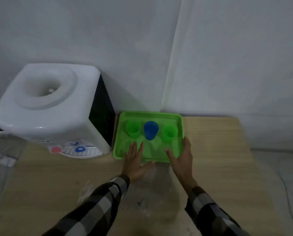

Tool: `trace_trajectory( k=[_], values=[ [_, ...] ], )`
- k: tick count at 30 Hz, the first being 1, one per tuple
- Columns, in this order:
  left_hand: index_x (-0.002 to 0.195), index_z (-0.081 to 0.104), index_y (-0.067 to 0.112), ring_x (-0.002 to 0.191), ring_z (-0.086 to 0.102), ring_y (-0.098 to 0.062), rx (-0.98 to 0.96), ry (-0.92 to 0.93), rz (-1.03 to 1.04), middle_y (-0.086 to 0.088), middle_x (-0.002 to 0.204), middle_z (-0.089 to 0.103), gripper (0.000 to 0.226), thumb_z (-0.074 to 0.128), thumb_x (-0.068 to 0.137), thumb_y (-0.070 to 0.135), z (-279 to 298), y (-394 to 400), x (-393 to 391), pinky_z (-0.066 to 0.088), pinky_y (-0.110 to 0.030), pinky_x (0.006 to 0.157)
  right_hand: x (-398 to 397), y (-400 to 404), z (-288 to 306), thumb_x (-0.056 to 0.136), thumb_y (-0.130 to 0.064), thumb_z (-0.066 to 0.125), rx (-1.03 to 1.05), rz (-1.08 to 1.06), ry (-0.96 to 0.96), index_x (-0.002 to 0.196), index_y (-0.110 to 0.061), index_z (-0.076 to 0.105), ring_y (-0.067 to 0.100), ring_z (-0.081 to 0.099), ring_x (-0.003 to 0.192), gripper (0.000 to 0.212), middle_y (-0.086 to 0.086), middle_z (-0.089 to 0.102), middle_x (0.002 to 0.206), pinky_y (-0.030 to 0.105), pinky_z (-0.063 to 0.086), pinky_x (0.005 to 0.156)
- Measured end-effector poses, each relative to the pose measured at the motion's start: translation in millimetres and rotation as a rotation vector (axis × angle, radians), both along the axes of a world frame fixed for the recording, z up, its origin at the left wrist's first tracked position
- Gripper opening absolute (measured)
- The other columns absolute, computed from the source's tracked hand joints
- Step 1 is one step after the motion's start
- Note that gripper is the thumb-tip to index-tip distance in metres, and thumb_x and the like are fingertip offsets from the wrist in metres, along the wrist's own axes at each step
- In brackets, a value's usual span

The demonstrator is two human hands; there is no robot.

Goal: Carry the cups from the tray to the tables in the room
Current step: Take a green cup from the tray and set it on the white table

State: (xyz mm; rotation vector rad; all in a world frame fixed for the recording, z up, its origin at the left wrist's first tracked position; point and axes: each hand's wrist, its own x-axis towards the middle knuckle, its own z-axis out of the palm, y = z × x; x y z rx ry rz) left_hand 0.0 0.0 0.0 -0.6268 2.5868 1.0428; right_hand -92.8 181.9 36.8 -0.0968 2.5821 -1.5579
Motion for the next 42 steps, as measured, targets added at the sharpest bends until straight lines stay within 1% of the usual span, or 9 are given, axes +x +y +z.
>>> trace_trajectory(
  k=[3, 12, 17, 20, 27, 32, 35, 38, 42],
  values=[
    [0.162, -0.009, 0.039, 0.157, -0.025, -0.022, -0.099, -0.125, -0.069, -0.004, 0.170, -0.025, 0.113, 0.033, 0.070, 0.090, -19, 2, -9, -0.011, -0.053, 0.124, -32, -2, -20, 0.075, -0.029, 0.091, 0.017, 0.045, -0.057, 0.158, -0.012, 0.027, 0.023, 0.045, 0.144, 0.106, 0.009, 0.046, 0.157, 0.045, 0.042, 0.117],
    [0.162, -0.009, 0.039, 0.156, -0.026, -0.022, -0.236, -0.199, -0.112, -0.006, 0.171, -0.022, 0.106, 0.041, 0.080, 0.084, -43, 8, -9, -0.011, -0.053, 0.124, -87, -23, -59, 0.064, -0.027, 0.098, 0.007, 0.134, -0.160, 0.156, -0.020, 0.033, 0.021, 0.056, 0.131, 0.112, 0.005, 0.058, 0.146, 0.032, 0.047, 0.106],
    [0.162, -0.011, 0.038, 0.156, -0.026, -0.022, -0.251, -0.198, -0.116, -0.005, 0.171, -0.022, 0.113, 0.022, 0.068, 0.090, -42, 7, -8, -0.012, -0.052, 0.124, -92, -32, -64, 0.065, -0.011, 0.096, -0.059, 0.075, -0.169, 0.142, -0.013, 0.047, 0.013, 0.060, 0.106, 0.091, -0.005, 0.063, 0.117, -0.002, 0.041, 0.080],
    [0.163, -0.010, 0.037, 0.155, -0.028, -0.022, -0.224, -0.182, -0.120, -0.004, 0.171, -0.022, 0.113, 0.022, 0.068, 0.090, -36, 6, -7, -0.013, -0.052, 0.124, -92, -34, -63, 0.063, -0.009, 0.097, -0.065, 0.044, -0.169, 0.130, -0.013, 0.054, 0.002, 0.061, 0.088, 0.079, -0.017, 0.064, 0.101, 0.000, 0.044, 0.070],
    [0.165, 0.011, 0.026, 0.158, -0.020, -0.022, -0.267, 0.055, -0.035, -0.009, 0.173, -0.010, 0.102, 0.039, 0.082, 0.078, -7, 6, -9, -0.005, -0.054, 0.126, -90, -31, -49, 0.063, -0.014, 0.097, -0.032, 0.015, -0.130, 0.124, -0.011, 0.059, 0.017, 0.065, 0.093, 0.072, -0.006, 0.068, 0.102, -0.002, 0.040, 0.066],
    [0.163, 0.024, 0.022, 0.160, -0.005, -0.021, -0.235, 0.251, 0.080, -0.006, 0.174, 0.002, 0.094, 0.045, 0.086, 0.072, 29, 5, -11, 0.010, -0.053, 0.127, -81, -24, -19, 0.061, -0.024, 0.099, -0.012, -0.008, -0.041, 0.128, -0.013, 0.057, 0.020, 0.067, 0.098, 0.080, 0.001, 0.072, 0.110, 0.026, 0.053, 0.081],
    [0.163, 0.022, 0.024, 0.160, -0.008, -0.017, -0.178, 0.324, 0.137, -0.004, 0.174, 0.000, 0.094, 0.045, 0.085, 0.072, 53, 3, -9, 0.010, -0.051, 0.128, -70, -20, 5, 0.060, -0.023, 0.099, -0.046, -0.019, -0.015, 0.124, -0.018, 0.058, 0.013, 0.067, 0.094, 0.076, -0.003, 0.072, 0.106, 0.014, 0.050, 0.075],
    [0.163, 0.019, 0.025, 0.160, -0.008, -0.015, -0.134, 0.366, 0.170, -0.003, 0.174, -0.001, 0.095, 0.047, 0.085, 0.072, 80, 0, -6, 0.007, -0.046, 0.130, -57, -18, 33, 0.060, -0.020, 0.099, -0.079, -0.022, 0.005, 0.119, -0.022, 0.059, -0.009, 0.065, 0.089, 0.072, -0.012, 0.070, 0.101, 0.003, 0.045, 0.071],
    [0.162, 0.026, 0.021, 0.160, -0.001, -0.017, -0.084, 0.453, 0.174, -0.004, 0.174, 0.005, 0.098, 0.045, 0.083, 0.074, 114, -8, -2, 0.007, -0.040, 0.130, -37, -17, 68, 0.059, -0.020, 0.100, -0.118, -0.041, 0.058, 0.122, -0.022, 0.061, -0.013, 0.065, 0.094, 0.074, -0.016, 0.071, 0.106, 0.009, 0.051, 0.077]
  ],
)
